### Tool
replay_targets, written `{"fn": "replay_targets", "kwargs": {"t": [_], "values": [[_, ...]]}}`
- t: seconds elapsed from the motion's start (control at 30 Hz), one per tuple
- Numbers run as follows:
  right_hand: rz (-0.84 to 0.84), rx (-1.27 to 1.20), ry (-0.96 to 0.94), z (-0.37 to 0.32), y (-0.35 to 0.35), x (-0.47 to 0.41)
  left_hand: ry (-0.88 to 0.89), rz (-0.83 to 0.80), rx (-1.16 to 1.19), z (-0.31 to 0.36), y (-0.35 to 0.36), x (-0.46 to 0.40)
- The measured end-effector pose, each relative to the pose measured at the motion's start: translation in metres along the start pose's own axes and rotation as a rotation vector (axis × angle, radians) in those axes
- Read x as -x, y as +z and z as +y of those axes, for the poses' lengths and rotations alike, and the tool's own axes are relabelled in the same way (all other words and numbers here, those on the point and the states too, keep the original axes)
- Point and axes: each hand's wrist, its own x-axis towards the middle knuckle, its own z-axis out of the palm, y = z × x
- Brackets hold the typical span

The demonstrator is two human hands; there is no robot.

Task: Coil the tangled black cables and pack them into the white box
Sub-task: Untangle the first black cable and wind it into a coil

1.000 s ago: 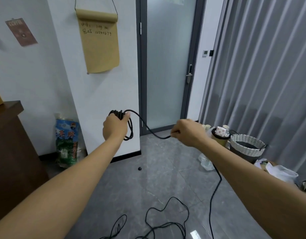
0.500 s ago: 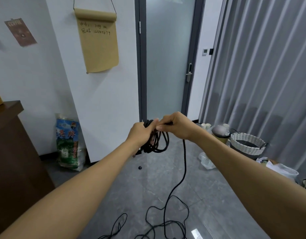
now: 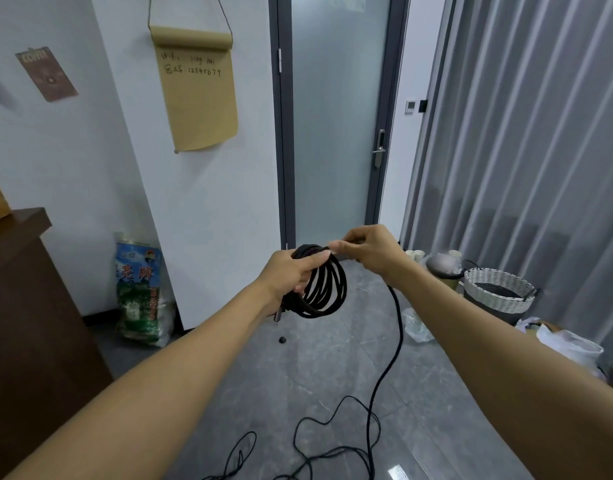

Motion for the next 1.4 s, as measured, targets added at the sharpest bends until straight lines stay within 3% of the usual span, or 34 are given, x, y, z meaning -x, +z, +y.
{"fn": "replay_targets", "kwargs": {"t": [0.37, 0.5, 0.57, 0.67, 0.8, 0.87, 0.97, 1.17, 1.4], "values": [[0.092, 0.070, 0.127, 0.051, -0.026, 0.007, -0.058, 0.429, 0.001, -0.015, -0.082, -0.015], [0.158, 0.072, 0.155, 0.062, -0.031, 0.005, -0.084, 0.664, -0.026, -0.015, -0.103, -0.016], [0.189, 0.185, 0.132, 0.063, -0.025, 0.000, -0.070, 0.791, -0.053, -0.015, -0.101, -0.018], [0.196, 0.546, 0.027, 0.046, -0.007, -0.002, -0.025, 0.878, -0.229, -0.013, -0.086, -0.021], [-0.046, 0.850, -0.251, 0.008, 0.020, 0.000, 0.065, 0.783, -0.455, -0.005, -0.054, -0.024], [-0.178, 0.842, -0.351, -0.010, 0.032, 0.003, 0.102, 0.719, -0.541, -0.002, -0.037, -0.023], [-0.230, 0.659, -0.436, -0.027, 0.040, 0.007, 0.137, 0.577, -0.589, -0.004, -0.021, -0.023], [-0.200, 0.324, -0.382, -0.023, 0.025, 0.005, 0.112, 0.202, -0.205, -0.007, -0.004, -0.014], [-0.053, 0.111, -0.161, -0.007, 0.016, 0.002, -0.005, 0.074, 0.151, -0.006, 0.009, -0.011]]}}
